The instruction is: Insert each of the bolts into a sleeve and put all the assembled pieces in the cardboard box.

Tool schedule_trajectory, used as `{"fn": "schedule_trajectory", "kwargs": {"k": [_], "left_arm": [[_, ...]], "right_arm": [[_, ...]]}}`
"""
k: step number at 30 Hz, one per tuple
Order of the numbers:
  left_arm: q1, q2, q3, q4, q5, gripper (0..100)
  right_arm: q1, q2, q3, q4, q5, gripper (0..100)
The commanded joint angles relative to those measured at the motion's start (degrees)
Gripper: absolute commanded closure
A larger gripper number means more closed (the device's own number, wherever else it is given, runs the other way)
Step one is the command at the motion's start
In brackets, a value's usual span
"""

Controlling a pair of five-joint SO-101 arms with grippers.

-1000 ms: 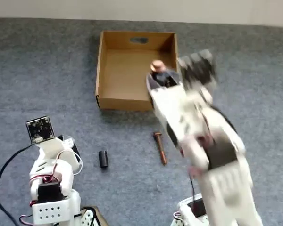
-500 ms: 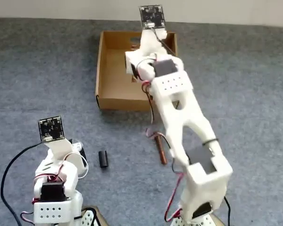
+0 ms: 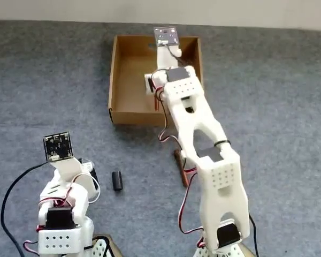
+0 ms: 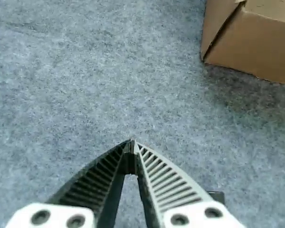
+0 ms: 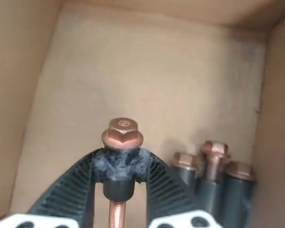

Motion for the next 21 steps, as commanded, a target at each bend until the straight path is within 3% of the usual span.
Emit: {"fn": "schedule_trajectory", "kwargs": {"k": [1, 12, 21], "left_arm": [[0.9, 0.4, 1.1, 0.2, -0.4, 99], [0.9, 0.4, 1.1, 0.2, -0.4, 99], [0.9, 0.4, 1.1, 0.2, -0.4, 99]], "right_arm": [[1.2, 1.4, -6.4, 3.6, 0.4, 99.1], [1.4, 11.7, -18.7, 12.8, 0.4, 99.1], [1.5, 17.4, -20.4, 13.2, 0.4, 98.8]]}}
